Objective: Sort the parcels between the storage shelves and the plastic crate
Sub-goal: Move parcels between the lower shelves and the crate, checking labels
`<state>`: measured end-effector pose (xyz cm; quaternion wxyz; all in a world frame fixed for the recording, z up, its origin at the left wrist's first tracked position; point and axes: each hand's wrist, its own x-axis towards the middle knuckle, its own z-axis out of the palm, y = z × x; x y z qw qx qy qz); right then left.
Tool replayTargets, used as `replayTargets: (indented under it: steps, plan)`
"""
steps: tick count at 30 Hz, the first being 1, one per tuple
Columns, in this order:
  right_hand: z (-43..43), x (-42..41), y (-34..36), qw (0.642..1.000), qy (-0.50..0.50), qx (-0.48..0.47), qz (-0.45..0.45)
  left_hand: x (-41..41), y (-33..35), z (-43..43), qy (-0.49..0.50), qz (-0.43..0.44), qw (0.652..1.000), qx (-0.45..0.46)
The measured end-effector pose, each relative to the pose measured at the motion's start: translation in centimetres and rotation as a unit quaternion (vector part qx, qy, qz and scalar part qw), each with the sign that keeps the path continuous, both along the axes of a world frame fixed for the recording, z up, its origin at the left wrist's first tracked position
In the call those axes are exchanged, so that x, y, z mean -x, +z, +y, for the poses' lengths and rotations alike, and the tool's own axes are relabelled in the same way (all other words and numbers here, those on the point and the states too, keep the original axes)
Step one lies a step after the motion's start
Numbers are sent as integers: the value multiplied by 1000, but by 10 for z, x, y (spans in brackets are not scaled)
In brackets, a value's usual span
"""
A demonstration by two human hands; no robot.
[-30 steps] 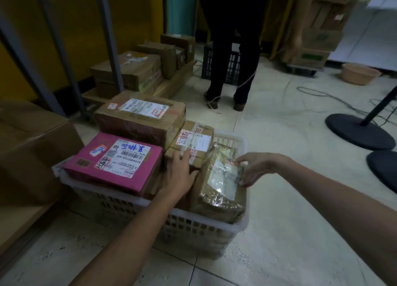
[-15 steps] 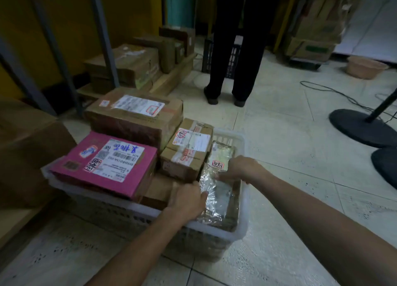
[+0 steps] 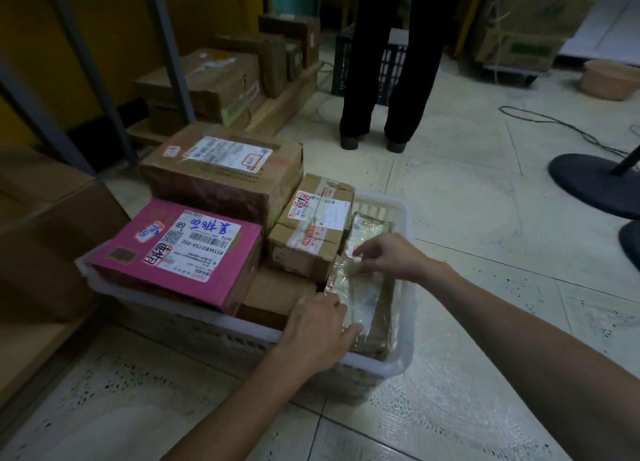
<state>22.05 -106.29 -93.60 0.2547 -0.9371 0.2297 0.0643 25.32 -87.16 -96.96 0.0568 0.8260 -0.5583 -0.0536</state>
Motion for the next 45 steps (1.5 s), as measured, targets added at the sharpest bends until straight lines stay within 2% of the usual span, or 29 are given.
replayTargets:
  steps: [2, 4, 7, 10, 15, 19, 21, 23, 25, 26, 27, 29, 32, 34, 38, 42, 45]
  plan:
    - [3, 4, 8, 983, -91, 3, -161, -4, -2, 13, -10, 51, 998, 33]
    - [12, -3, 22, 956, -119, 55, -262, -17, 4, 26, -13, 111, 990, 88]
    - [47, -35, 52, 944, -47, 82, -315, -47, 27, 52, 15, 107, 979, 173]
    - [96, -74, 74, 928, 41, 109, -353, -82, 54, 94, 106, 62, 961, 249]
    - [195, -136, 90, 901, 185, 58, -388, -121, 89, 203, 298, 23, 888, 348]
    - [261, -185, 80, 895, 269, 33, -354, -141, 92, 285, 460, 49, 830, 312]
    - [280, -215, 73, 902, 301, 44, -308, -147, 86, 313, 498, 69, 815, 287]
    - [284, -247, 66, 927, 266, 19, -263, -148, 80, 330, 502, 89, 809, 291]
    - [284, -272, 58, 956, 178, -83, -217, -148, 71, 345, 505, 103, 804, 298]
    - [285, -279, 53, 958, 146, -137, -204, -149, 67, 350, 508, 114, 799, 300]
    - [289, -282, 47, 954, 134, -171, -205, -151, 64, 354, 513, 129, 793, 303]
    - [306, -280, 33, 942, 168, -172, -235, -157, 58, 356, 524, 176, 769, 321]
    - [347, -268, 16, 910, 306, -126, -249, -166, 50, 354, 531, 272, 705, 383]
    - [372, -264, 9, 898, 354, -98, -242, -167, 41, 357, 544, 302, 673, 400]
    - [404, -261, 16, 910, 312, -157, -224, -153, 23, 377, 556, 278, 689, 374]
    - [414, -255, 27, 899, 290, -216, -246, -141, 19, 407, 619, 199, 654, 386]
    - [393, -249, 33, 883, 300, -284, -223, -137, 22, 424, 637, 139, 661, 372]
